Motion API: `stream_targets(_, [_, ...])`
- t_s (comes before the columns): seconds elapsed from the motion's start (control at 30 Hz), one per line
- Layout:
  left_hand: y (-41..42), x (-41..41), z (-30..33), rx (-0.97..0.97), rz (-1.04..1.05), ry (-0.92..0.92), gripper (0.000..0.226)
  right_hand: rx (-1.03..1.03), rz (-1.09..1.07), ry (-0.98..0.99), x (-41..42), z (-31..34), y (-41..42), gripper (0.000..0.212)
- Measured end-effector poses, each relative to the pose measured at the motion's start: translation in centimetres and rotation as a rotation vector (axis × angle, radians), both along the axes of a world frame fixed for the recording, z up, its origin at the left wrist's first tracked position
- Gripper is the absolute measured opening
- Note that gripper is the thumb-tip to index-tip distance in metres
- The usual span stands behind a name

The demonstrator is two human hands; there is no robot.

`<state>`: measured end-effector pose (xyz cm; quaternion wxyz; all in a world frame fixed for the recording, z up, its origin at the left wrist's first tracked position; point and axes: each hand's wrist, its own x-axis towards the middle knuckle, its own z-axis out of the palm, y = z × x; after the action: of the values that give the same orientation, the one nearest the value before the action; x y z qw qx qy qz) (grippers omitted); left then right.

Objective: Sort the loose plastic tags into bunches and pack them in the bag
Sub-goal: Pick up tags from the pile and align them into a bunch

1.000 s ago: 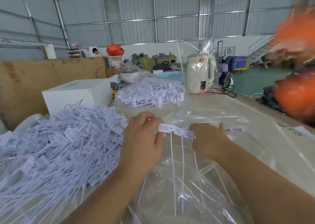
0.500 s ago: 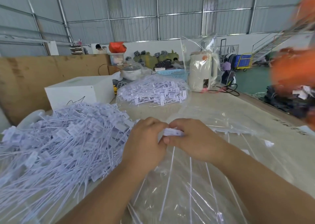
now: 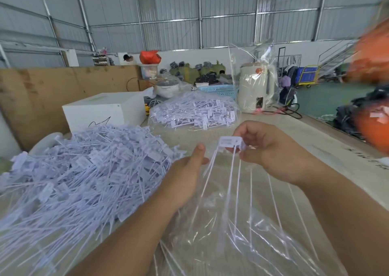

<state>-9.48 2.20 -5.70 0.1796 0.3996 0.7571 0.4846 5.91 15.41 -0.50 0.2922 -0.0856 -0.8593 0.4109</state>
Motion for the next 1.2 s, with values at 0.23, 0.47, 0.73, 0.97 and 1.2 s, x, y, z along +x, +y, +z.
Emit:
stream_targets(0.23, [-0.5,0.2,0.6,0.033,-0.029,-0.024,0.046,-0.009,0.014,0.079,0.3,0.3,0.1,0.039])
stream_targets(0.47, [-0.4,0.2,0.6,0.044,0.019,-0.104,0.096,-0.019,0.079,0.128,0.9,1.4,-0.5,0.041])
stream_targets(0.73, [-0.5,0.5,0.9,0.091,0.000,-0.116,0.093,-0.035,0.137,0.179,1.5,2.1,-0.6,0.051])
stream_targets(0.97, [-0.9,1.0,1.4,0.102,-0.150,0.006,0.026,0.126,-0.016,-0.091,1.5,1.4,-0.5,0.033])
stream_targets(1.2, [-0.4,1.1,0.8,0.024,-0.157,0.000,0.031,0.127,-0.113,-0.009,0.9,0.8,0.1,0.049])
